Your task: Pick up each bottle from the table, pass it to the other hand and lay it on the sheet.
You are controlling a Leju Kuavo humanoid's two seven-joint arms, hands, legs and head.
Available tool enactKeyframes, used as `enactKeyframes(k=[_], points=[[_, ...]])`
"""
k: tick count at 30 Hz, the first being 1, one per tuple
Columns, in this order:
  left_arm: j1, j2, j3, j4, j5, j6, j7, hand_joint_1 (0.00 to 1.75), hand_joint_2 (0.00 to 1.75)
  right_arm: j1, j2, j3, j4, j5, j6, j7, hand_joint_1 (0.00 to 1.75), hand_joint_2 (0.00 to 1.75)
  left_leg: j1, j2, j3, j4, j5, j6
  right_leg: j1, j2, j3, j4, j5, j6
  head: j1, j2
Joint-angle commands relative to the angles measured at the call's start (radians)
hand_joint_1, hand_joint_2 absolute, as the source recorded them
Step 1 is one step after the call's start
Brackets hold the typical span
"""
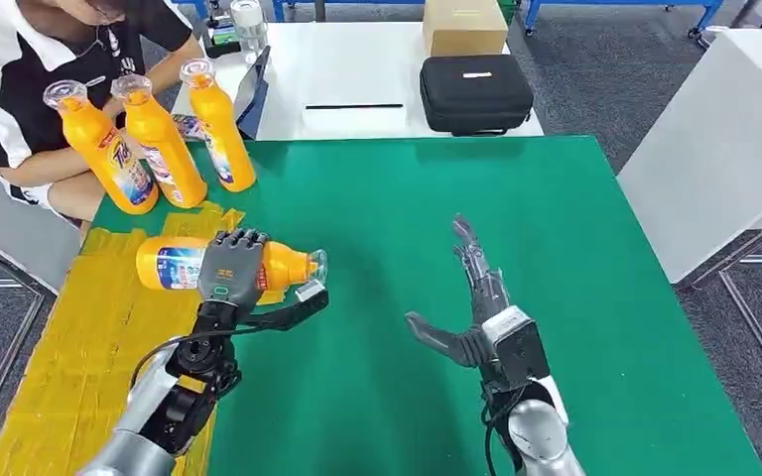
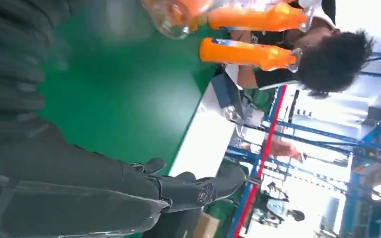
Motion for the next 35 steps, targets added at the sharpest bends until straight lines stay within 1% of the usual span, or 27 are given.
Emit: enactKeyframes(k=[1,2,3,5,6,7,8,10,11,12,14,15,19,20,22,23,28,30,31,32,34,35], points=[[-0.090,0.009,0.042,0.286,0.000,-0.013,-0.011,1.75,1.75,0.002,-0.002,-0.001,-0.026,0.059,0.013,0.016,0.00,1.75,0.001,0.003,0.007,-0.001,-0.003,-0.003,0.002,-0.002,0.008,-0.001,-0.002,-0.002,0.000,0.000],[-0.092,0.005,0.059,0.305,0.000,-0.012,-0.014,1.75,1.75,-0.003,-0.003,0.001,-0.022,0.060,0.014,0.017,0.00,1.75,0.001,0.002,0.005,-0.001,-0.002,-0.002,0.001,-0.001,0.005,-0.001,-0.001,-0.001,0.000,0.000],[-0.090,0.005,0.070,0.315,0.000,-0.011,-0.013,1.75,1.75,-0.009,-0.003,0.003,-0.021,0.060,0.016,0.017,0.00,1.75,0.001,0.003,0.008,0.000,-0.003,-0.003,0.002,-0.002,0.008,-0.001,-0.002,-0.002,0.001,0.000],[-0.094,-0.002,0.081,0.326,0.000,-0.007,-0.014,1.75,1.75,-0.019,-0.003,0.004,-0.015,0.059,0.017,0.019,0.00,1.75,0.001,0.002,0.004,0.000,-0.002,-0.002,0.001,-0.001,0.004,-0.001,-0.001,-0.002,0.000,0.000],[-0.097,-0.009,0.099,0.338,0.000,-0.004,-0.015,1.75,1.75,-0.025,-0.003,0.005,-0.013,0.059,0.017,0.020,0.00,1.75,0.001,0.003,0.006,0.000,-0.003,-0.003,0.002,-0.001,0.006,-0.001,-0.002,-0.002,0.000,0.000],[-0.098,-0.012,0.111,0.346,0.000,0.006,-0.015,1.75,1.75,-0.028,-0.002,0.006,-0.012,0.058,0.016,0.025,0.00,1.75,0.001,0.003,0.005,0.000,-0.002,-0.003,0.002,-0.001,0.005,-0.001,-0.001,-0.002,0.000,0.000],[-0.098,-0.017,0.124,0.350,0.000,0.012,-0.015,1.71,1.75,-0.027,-0.002,0.007,-0.012,0.059,0.014,0.027,0.00,1.75,0.001,0.003,0.006,0.000,-0.003,-0.003,0.002,-0.002,0.006,-0.001,-0.002,-0.002,0.000,0.000],[-0.098,-0.017,0.124,0.350,0.000,0.012,-0.015,1.71,1.75,-0.027,-0.002,0.007,-0.012,0.059,0.014,0.027,0.00,1.75,0.001,0.002,0.004,0.000,-0.002,-0.002,0.002,-0.002,0.004,-0.001,-0.001,-0.002,0.001,0.000],[-0.101,-0.020,0.142,0.364,0.000,0.022,-0.009,0.56,1.75,-0.023,-0.004,0.009,-0.012,0.060,0.011,0.030,0.00,1.75,0.000,0.001,0.002,0.000,-0.001,-0.002,0.001,-0.001,0.002,-0.001,-0.001,-0.001,0.000,0.000],[-0.101,-0.018,0.141,0.367,0.000,0.021,-0.007,0.00,1.75,-0.022,-0.004,0.010,-0.012,0.060,0.011,0.030,0.00,1.75,0.001,0.003,0.007,0.000,-0.003,-0.003,0.002,-0.002,0.007,-0.001,-0.003,-0.002,0.000,0.000],[-0.099,-0.018,0.146,0.380,0.001,0.014,0.003,0.00,1.75,-0.022,-0.003,0.012,-0.010,0.060,0.010,0.030,0.00,1.75,0.001,0.001,0.004,0.000,-0.002,-0.002,0.001,-0.002,0.004,-0.001,-0.001,-0.001,0.000,0.000],[-0.102,-0.018,0.160,0.392,0.002,0.006,-0.001,0.00,1.75,-0.026,-0.002,0.014,-0.008,0.061,0.009,0.031,0.00,1.75,0.001,0.002,0.006,0.000,-0.003,-0.003,0.002,-0.003,0.007,-0.001,-0.002,-0.002,0.000,0.000],[-0.102,-0.024,0.182,0.400,0.014,0.007,-0.022,0.00,1.75,-0.030,-0.001,0.014,-0.006,0.062,0.008,0.031,0.00,1.75,0.000,0.001,0.003,0.000,-0.001,-0.002,0.001,-0.001,0.004,-0.001,0.000,-0.001,0.000,0.000],[-0.102,-0.024,0.182,0.400,0.014,0.007,-0.022,0.00,1.75,-0.030,-0.001,0.014,-0.006,0.062,0.008,0.031,0.00,1.75,0.001,0.002,0.006,0.000,-0.002,-0.003,0.002,-0.002,0.006,-0.001,-0.001,-0.002,0.001,0.000],[-0.102,-0.024,0.182,0.400,0.014,0.007,-0.022,0.00,1.75,-0.030,-0.001,0.014,-0.006,0.062,0.008,0.031,0.00,1.75,0.001,0.002,0.005,0.000,-0.001,-0.002,0.001,-0.001,0.005,-0.001,0.000,-0.002,0.000,0.000],[-0.102,-0.024,0.182,0.400,0.014,0.007,-0.022,0.00,1.75,-0.030,-0.001,0.014,-0.006,0.062,0.008,0.031,0.00,1.75,0.001,0.003,0.007,0.000,-0.001,-0.003,0.002,-0.002,0.007,-0.001,-0.001,-0.002,0.000,0.000],[-0.102,-0.024,0.182,0.400,0.014,0.007,-0.022,0.00,1.75,-0.030,-0.001,0.014,-0.006,0.062,0.008,0.031,0.00,1.75,0.001,0.002,0.007,0.000,0.000,-0.003,0.001,-0.001,0.007,-0.001,0.000,-0.002,0.000,0.000],[-0.102,-0.024,0.182,0.400,0.014,0.007,-0.022,0.00,1.75,-0.030,-0.001,0.014,-0.006,0.062,0.008,0.031,0.00,1.75,0.002,0.004,0.011,0.000,-0.002,-0.005,0.002,-0.002,0.011,-0.001,-0.001,-0.003,0.000,0.000],[-0.102,-0.024,0.182,0.400,0.014,0.007,-0.022,0.00,1.75,-0.030,-0.001,0.014,-0.006,0.062,0.008,0.031,0.00,1.75,0.001,0.002,0.008,0.000,0.000,-0.003,0.001,-0.001,0.008,-0.001,0.000,-0.002,0.000,0.000],[-0.102,-0.025,0.183,0.402,0.011,0.004,-0.022,0.00,1.75,-0.030,-0.001,0.014,-0.007,0.062,0.008,0.031,0.00,1.75,0.001,0.003,0.010,0.000,-0.001,-0.004,0.002,-0.001,0.010,-0.001,-0.001,-0.003,0.000,0.000],[-0.102,-0.030,0.200,0.406,0.000,-0.001,-0.022,0.00,1.75,-0.032,-0.001,0.014,-0.005,0.067,0.005,0.034,0.00,1.75,0.001,0.002,0.009,0.000,0.000,-0.003,0.001,-0.001,0.009,-0.001,0.000,-0.002,0.000,0.000],[-0.101,-0.030,0.200,0.406,0.000,0.000,-0.024,0.00,1.75,-0.034,0.000,0.015,-0.005,0.067,0.005,0.034,0.00,1.75,0.002,0.004,0.012,0.000,-0.002,-0.006,0.003,-0.002,0.013,-0.001,-0.001,-0.004,0.000,0.000]])
